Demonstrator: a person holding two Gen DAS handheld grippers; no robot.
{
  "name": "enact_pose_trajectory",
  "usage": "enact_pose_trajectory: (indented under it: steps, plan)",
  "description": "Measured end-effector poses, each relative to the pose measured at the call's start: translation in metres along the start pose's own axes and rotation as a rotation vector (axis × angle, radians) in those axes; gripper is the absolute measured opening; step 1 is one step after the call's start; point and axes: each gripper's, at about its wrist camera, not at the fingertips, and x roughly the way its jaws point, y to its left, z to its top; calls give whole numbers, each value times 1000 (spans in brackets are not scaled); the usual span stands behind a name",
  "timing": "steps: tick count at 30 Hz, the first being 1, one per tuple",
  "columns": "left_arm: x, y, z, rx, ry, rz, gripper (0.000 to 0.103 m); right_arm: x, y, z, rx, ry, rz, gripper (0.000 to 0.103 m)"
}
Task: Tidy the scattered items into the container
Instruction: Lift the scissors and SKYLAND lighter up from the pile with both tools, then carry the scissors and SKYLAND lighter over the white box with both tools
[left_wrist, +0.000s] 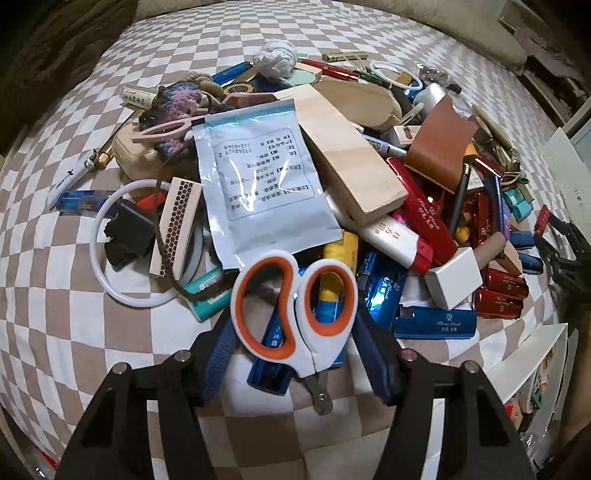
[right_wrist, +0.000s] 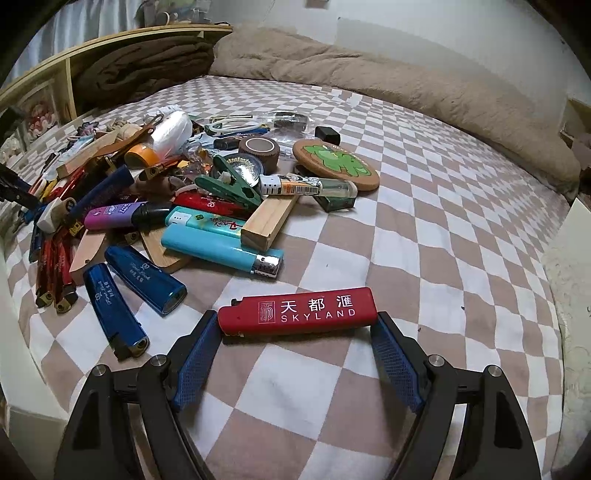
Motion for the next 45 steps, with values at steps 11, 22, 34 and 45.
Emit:
enact_pose_trajectory:
  steps: [11, 22, 34, 45]
  plan:
    - [-22, 0, -10, 50, -150, 17, 62, 0, 1, -1, -1, 2, -3, 83]
    - [-43, 0, -32, 23, -278, -22, 62, 0, 2, 0, -14, 7, -20, 83]
    - [-67, -7, -51, 33, -396, -37, 62, -14, 2, 7, 18, 10, -63, 83]
    - [-87, -4, -71, 3, -454, -71, 62, -61, 14, 28, 96, -45, -70, 83]
